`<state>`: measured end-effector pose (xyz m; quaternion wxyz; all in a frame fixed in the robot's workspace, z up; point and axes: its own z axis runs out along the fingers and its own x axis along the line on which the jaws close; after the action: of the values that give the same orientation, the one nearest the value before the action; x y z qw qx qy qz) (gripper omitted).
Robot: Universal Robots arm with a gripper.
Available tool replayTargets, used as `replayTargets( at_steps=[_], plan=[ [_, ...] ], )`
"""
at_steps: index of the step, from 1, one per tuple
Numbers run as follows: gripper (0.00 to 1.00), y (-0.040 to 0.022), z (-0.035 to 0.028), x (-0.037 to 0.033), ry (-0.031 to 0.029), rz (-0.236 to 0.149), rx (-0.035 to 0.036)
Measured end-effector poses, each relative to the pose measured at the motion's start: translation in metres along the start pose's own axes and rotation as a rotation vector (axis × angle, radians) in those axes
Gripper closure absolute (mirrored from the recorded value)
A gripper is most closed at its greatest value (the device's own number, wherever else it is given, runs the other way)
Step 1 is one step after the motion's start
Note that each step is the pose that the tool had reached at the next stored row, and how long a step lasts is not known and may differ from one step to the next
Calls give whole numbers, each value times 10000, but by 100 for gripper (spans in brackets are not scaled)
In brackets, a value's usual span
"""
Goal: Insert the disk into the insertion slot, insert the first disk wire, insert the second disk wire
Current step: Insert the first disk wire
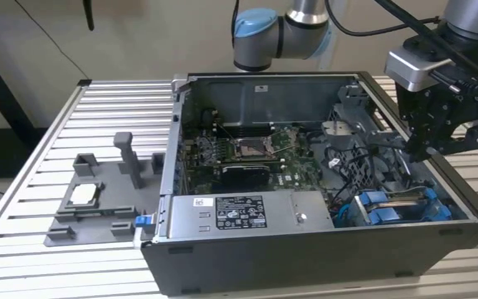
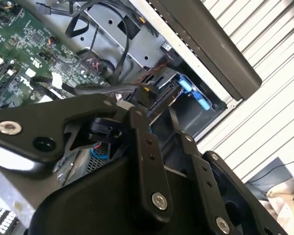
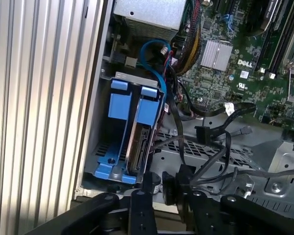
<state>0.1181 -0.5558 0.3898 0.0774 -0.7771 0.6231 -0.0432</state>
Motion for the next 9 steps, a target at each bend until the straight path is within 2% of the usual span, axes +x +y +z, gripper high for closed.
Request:
replayTargets(
  at_steps=[1,3,9],
  plan=[
    [68,0,2,0,-1,0,5],
    [80,0,1,-1,1,-1,6],
    [81,0,2,-2,1,0,6]
  ],
)
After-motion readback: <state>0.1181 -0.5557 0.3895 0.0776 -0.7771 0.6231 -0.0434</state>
